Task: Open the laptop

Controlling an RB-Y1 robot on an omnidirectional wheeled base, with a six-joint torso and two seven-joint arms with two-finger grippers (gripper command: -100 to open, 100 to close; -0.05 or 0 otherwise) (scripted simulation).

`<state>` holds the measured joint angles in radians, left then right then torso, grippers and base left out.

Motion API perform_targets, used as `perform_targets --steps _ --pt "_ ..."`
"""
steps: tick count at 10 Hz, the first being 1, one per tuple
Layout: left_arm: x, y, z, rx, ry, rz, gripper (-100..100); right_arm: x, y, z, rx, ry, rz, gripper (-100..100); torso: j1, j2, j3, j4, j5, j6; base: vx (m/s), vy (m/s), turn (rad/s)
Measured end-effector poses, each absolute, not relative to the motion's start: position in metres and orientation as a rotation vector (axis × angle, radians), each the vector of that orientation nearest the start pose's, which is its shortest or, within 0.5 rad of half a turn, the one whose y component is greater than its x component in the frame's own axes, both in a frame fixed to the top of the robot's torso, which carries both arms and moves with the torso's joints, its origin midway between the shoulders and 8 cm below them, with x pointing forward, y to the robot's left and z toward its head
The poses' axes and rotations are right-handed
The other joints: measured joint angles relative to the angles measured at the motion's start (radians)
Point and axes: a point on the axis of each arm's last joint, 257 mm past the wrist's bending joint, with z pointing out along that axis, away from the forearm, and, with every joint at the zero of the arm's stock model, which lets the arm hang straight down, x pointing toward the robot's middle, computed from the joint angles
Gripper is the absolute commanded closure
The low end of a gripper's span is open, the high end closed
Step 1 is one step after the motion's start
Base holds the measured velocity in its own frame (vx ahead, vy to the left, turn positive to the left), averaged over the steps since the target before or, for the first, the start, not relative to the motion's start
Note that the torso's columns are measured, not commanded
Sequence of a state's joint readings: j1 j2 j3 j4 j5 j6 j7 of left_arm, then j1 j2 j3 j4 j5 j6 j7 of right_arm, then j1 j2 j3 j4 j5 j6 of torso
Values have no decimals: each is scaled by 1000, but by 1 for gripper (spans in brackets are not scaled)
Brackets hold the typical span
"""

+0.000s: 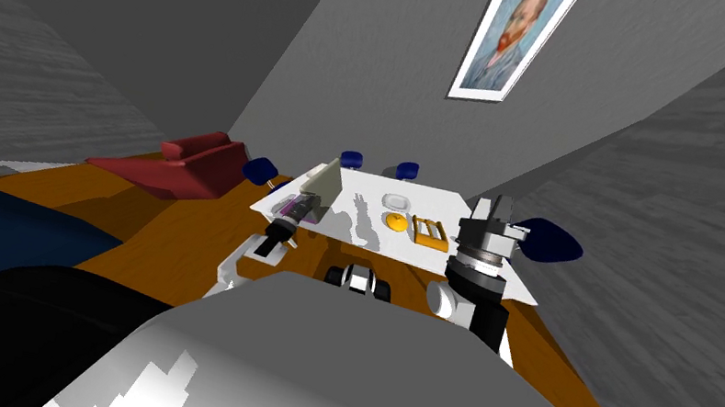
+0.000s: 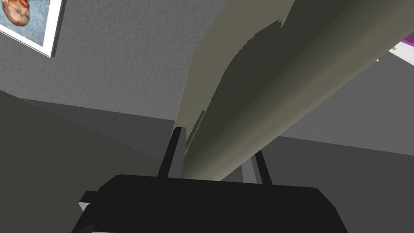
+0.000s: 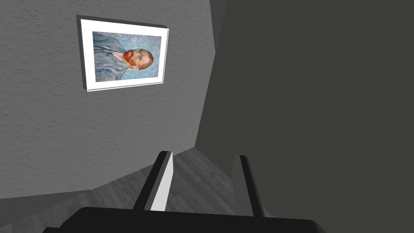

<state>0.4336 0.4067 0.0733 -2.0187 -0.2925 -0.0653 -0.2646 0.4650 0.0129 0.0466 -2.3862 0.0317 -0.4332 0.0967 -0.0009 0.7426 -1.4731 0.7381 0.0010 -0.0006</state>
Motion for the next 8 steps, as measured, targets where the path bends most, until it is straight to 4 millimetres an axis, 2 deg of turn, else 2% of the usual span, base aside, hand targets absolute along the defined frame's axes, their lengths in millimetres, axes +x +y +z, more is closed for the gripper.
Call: perform_targets --steps 4,8 --pt "430 344 -155 -524 1421 -562 100 336 -256 70 562 590 1264 0 8 -5 -3 0 2 0 -6 101 -24" --pt "436 342 -150 -654 1382 -676 100 336 -256 70 562 590 1264 0 2 -8 -5 -2 0 1 -3 89 -10"
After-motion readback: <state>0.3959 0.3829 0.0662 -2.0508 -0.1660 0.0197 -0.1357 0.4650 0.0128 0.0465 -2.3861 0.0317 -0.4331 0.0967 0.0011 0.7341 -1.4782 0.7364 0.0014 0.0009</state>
